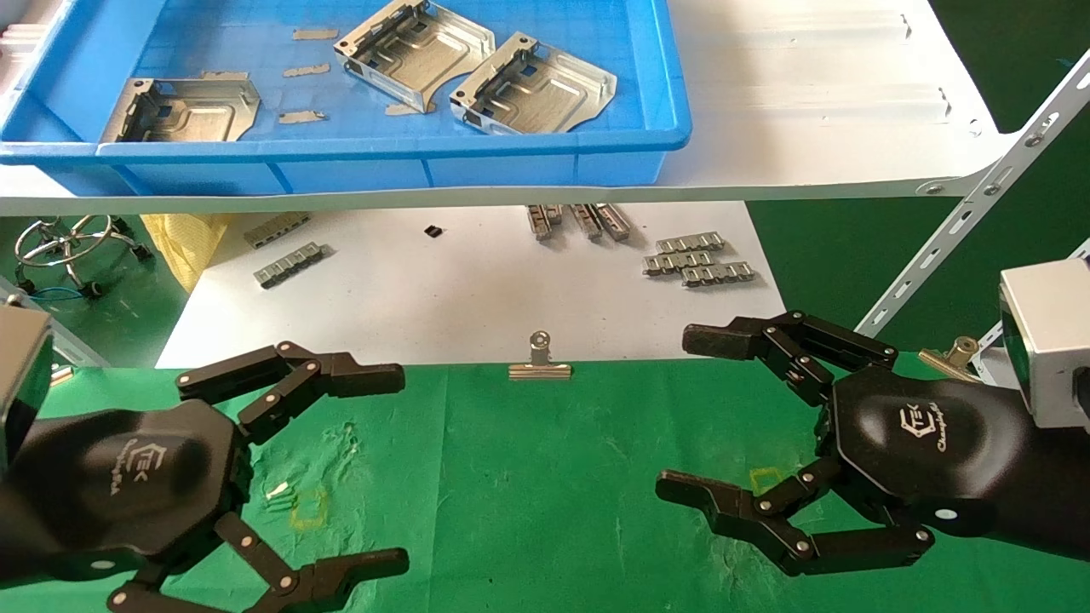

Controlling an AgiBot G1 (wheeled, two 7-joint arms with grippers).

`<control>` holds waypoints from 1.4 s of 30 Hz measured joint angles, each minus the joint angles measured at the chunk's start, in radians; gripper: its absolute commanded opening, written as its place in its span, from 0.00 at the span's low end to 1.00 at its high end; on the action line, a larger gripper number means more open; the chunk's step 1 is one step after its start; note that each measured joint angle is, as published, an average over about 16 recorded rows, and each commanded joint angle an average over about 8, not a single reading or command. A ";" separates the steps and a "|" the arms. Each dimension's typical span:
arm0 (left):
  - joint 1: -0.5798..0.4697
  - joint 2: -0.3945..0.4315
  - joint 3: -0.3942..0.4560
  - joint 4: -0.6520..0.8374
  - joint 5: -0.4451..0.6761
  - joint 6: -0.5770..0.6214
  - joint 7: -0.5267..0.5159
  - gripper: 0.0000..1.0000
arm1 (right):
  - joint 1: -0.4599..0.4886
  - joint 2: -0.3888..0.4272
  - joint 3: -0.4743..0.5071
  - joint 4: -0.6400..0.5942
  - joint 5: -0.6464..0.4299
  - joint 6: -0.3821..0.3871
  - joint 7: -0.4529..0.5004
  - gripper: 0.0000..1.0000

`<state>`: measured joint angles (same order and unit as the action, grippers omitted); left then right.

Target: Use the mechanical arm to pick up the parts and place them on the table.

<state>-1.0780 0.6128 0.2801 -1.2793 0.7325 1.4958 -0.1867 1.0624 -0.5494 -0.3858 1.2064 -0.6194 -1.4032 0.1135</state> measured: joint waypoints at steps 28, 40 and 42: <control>-0.082 0.017 -0.001 0.018 0.017 -0.013 -0.010 1.00 | 0.000 0.000 0.000 0.000 0.000 0.000 0.000 0.00; -0.489 0.172 0.087 0.279 0.256 -0.160 -0.078 1.00 | 0.000 0.000 0.000 0.000 0.000 0.000 0.000 0.00; -0.565 0.217 0.115 0.361 0.316 -0.189 -0.083 1.00 | 0.000 0.000 0.000 0.000 0.000 0.000 0.000 0.00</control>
<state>-1.6433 0.8301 0.3952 -0.9186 1.0487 1.3064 -0.2697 1.0625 -0.5494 -0.3858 1.2064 -0.6194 -1.4032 0.1136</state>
